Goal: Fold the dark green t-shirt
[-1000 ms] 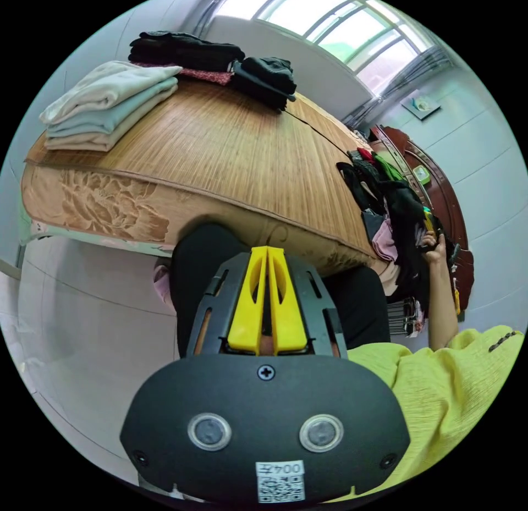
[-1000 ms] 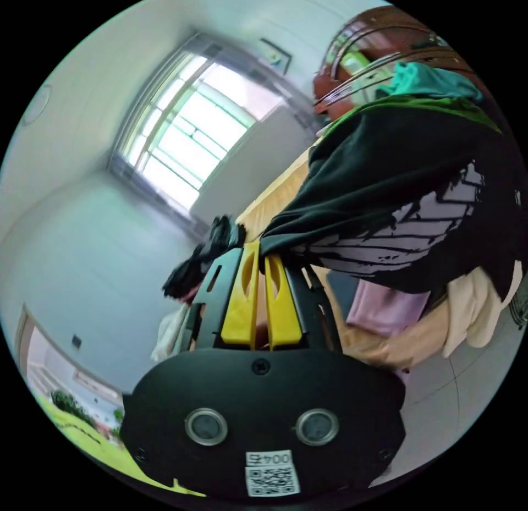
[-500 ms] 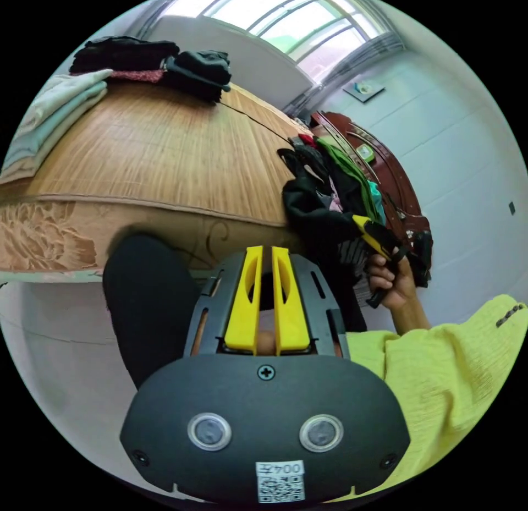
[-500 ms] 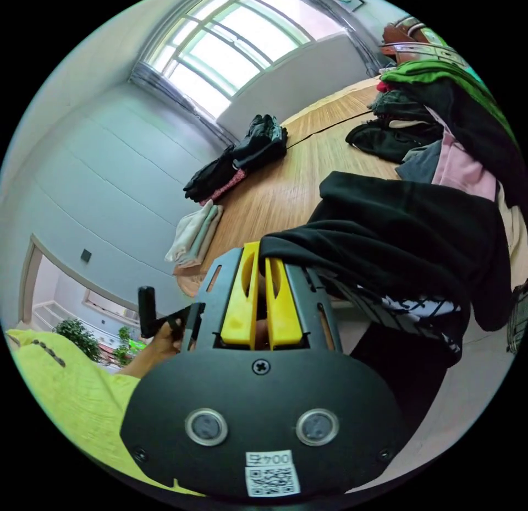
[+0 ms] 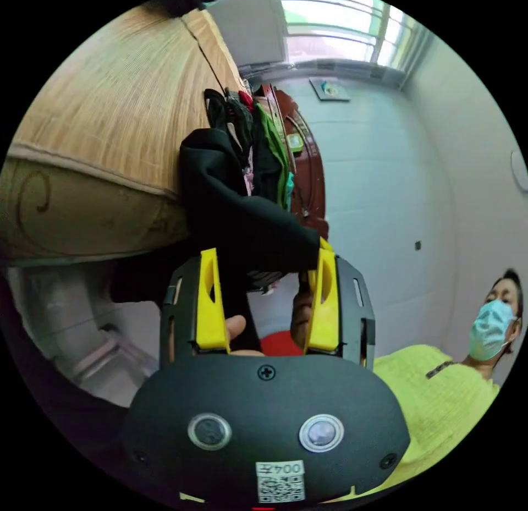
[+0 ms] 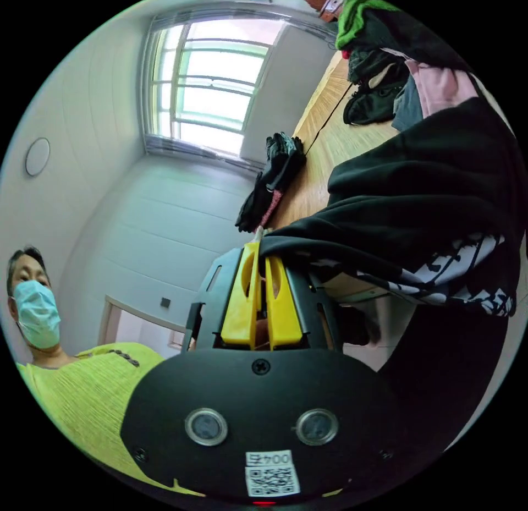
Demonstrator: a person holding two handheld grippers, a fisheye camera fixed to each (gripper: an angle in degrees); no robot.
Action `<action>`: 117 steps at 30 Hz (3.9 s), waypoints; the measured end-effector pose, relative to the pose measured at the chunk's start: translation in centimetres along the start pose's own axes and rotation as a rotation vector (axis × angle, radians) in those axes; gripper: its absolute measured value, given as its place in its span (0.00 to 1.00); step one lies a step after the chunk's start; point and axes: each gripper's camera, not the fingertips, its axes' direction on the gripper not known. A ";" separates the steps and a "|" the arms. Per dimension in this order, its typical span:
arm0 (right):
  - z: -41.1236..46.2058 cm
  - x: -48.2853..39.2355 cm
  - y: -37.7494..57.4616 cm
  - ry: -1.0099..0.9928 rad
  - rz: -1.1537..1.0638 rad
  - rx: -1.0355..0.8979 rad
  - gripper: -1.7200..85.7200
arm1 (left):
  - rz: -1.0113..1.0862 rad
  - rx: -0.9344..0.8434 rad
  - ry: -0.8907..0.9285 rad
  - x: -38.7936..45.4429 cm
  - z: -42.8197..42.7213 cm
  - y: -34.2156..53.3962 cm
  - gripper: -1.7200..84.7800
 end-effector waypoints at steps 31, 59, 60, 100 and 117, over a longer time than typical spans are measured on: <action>-2.6 -10.8 -3.4 0.951 -0.559 0.141 0.09 | 0.298 -0.049 -0.116 13.8 -0.5 -0.8 0.09; -3.7 -23.3 -13.5 -0.444 -0.461 -0.122 0.09 | 0.903 0.706 -0.417 29.3 -21.3 14.2 0.18; -2.0 -23.0 -13.5 -0.428 -0.454 -0.161 0.09 | 0.907 0.720 -0.437 29.5 -21.3 13.9 0.12; 22.8 -4.3 -6.8 0.972 -0.363 -0.143 0.02 | 0.331 -0.046 -1.162 20.3 -0.1 -4.0 0.21; 28.3 -5.7 -6.4 1.011 -0.376 -0.179 0.06 | 0.312 -0.122 -1.254 21.8 7.5 -9.2 0.22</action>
